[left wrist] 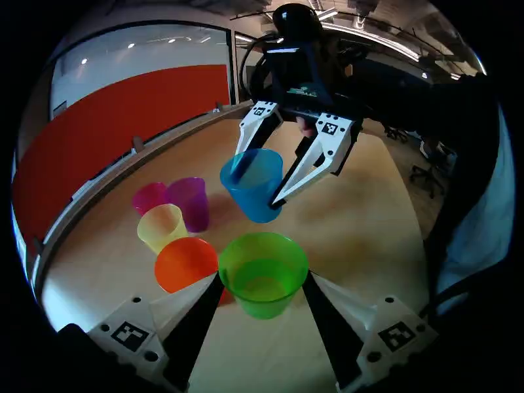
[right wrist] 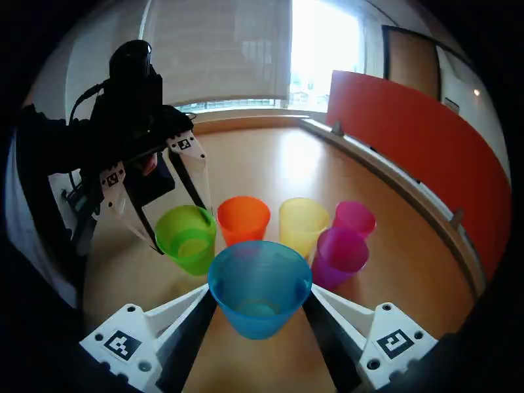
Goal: Pour water
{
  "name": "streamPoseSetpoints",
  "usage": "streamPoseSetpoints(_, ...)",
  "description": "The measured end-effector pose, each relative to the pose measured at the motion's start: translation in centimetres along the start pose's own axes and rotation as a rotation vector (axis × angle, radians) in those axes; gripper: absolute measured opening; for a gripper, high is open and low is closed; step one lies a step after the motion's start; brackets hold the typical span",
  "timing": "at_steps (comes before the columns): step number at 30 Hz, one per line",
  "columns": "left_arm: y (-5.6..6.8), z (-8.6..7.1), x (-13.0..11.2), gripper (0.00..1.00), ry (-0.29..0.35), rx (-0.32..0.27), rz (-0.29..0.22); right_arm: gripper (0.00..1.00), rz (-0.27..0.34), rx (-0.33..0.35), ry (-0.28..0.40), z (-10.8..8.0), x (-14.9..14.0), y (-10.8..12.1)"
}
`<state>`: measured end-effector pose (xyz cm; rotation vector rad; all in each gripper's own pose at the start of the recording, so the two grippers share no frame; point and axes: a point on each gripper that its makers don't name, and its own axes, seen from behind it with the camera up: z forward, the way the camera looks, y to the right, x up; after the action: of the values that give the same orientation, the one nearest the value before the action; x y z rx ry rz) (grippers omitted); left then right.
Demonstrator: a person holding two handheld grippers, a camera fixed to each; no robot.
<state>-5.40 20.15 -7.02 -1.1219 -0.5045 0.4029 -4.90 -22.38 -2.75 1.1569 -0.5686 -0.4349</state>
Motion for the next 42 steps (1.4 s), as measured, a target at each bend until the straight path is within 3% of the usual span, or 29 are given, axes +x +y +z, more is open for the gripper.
streamPoseSetpoints(21,0.2,1.2,-1.4,0.85,-0.017,-0.016,-0.021,0.89,-0.015,0.02,-0.04,2.0,-1.9,-0.5)
streamPoseSetpoints(42,0.2,1.0,-1.9,0.85,-0.011,-0.017,-0.032,0.89,-0.019,0.016,-0.073,3.1,-3.5,-0.8)
